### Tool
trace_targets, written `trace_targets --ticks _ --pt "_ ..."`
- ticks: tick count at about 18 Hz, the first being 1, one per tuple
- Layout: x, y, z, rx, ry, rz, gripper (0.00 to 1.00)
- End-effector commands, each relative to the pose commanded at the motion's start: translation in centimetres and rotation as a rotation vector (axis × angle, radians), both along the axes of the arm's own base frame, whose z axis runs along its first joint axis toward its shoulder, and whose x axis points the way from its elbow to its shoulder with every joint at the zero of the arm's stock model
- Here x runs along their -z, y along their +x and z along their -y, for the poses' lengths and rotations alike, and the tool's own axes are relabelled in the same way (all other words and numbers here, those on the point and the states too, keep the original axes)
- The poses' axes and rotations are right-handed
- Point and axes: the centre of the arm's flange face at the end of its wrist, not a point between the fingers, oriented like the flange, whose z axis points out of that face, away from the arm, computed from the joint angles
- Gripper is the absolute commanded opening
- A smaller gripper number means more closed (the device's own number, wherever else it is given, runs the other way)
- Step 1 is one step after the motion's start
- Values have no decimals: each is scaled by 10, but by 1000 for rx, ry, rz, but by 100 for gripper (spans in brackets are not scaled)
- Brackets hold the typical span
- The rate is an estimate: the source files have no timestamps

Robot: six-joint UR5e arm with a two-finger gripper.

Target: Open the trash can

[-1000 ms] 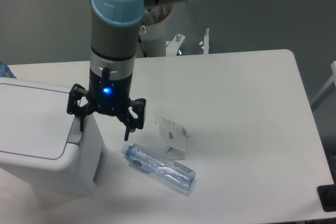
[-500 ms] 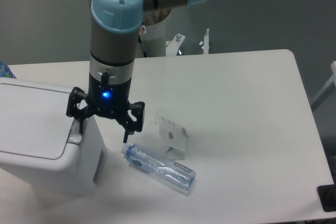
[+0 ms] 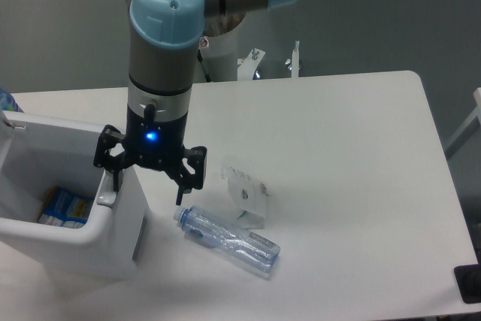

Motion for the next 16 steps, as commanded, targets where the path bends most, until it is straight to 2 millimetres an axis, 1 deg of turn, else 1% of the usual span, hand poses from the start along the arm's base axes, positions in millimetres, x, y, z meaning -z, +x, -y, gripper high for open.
trace_targets --ticks 2,5,7,9,10,13,14,15,16 --pt "-1 -12 4 -6 16 -22 100" --pt "0 -57 21 -23 37 -70 100" --pt "14 -87 40 16 15 -97 100" --pt "33 -121 66 64 -15 -123 100" --pt "42 -134 78 104 -29 -139 100" --pt "62 -158 101 211 -65 -177 100" --pt "72 -169 111 217 -92 -181 100" --pt "84 -184 121 225 -125 -190 100" --pt "96 -194 124 251 -160 -202 100"
